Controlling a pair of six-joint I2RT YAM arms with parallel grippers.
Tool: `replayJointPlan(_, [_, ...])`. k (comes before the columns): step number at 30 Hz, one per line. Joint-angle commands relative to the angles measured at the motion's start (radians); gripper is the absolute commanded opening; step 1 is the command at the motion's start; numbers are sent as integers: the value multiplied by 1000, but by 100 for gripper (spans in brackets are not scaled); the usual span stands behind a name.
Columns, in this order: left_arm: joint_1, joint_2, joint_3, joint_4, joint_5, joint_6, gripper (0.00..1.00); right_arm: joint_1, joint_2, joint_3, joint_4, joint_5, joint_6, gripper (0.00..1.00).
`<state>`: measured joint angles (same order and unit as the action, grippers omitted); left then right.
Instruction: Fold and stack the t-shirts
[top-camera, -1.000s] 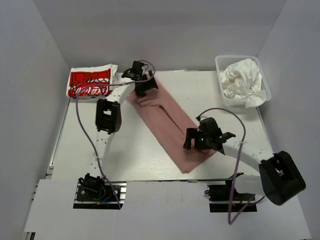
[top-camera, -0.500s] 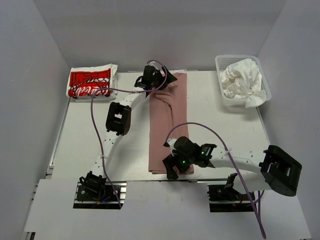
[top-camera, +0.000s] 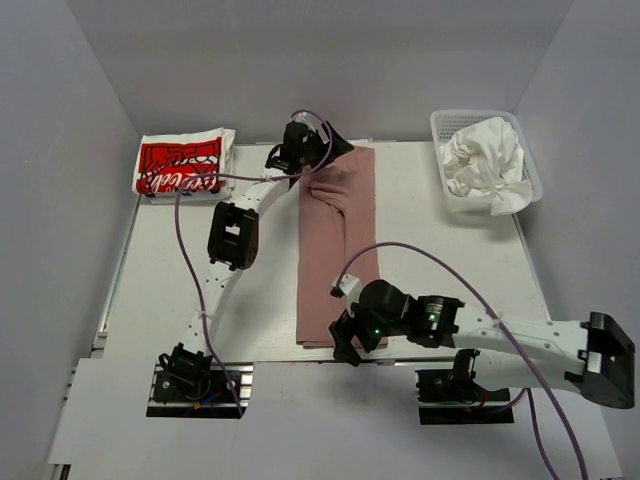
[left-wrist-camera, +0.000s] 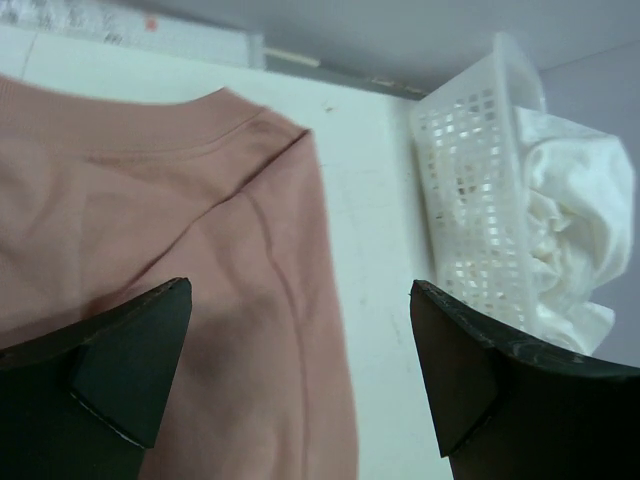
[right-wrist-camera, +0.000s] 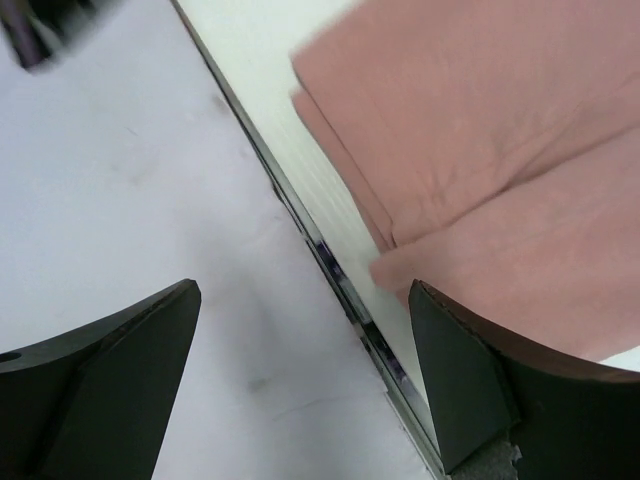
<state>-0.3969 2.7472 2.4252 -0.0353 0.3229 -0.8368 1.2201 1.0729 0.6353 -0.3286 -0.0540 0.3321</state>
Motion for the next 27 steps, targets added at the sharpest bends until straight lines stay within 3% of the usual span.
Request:
replayJointPlan(1, [-2,-244,-11,15,8,51,100,6,-126,21,35,49,1,90])
replayJointPlan(6, [-2,-365,-32,-110,107,117,100,2,-188,-42,99,147,53,90])
replayJointPlan(10, [-2,-527,-156,-257,133,244,100,-2,-163,-20,2,395,206,90])
replayJointPlan(13, [-2,-708,-345,-391,79,318,100,-20,-185,-54,-35,477,311,90])
replayJointPlan(15, [-2,-821,-584,-403,48,332,100,-33,-208,-86,-27,490,357,90])
replayJointPlan(19, [-13,-1195,-1156,-225,91,274,100,-56,-209,-100,-133,523,451,90])
replayJointPlan(22, [-23,-1320,-1387,-244,61,182,100,-76,-215,-141,-190,513,513,90])
replayJointPlan(27, [-80,-1399,-1529,-377,79,134,100,-114,-223,-218,-184,387,544,90])
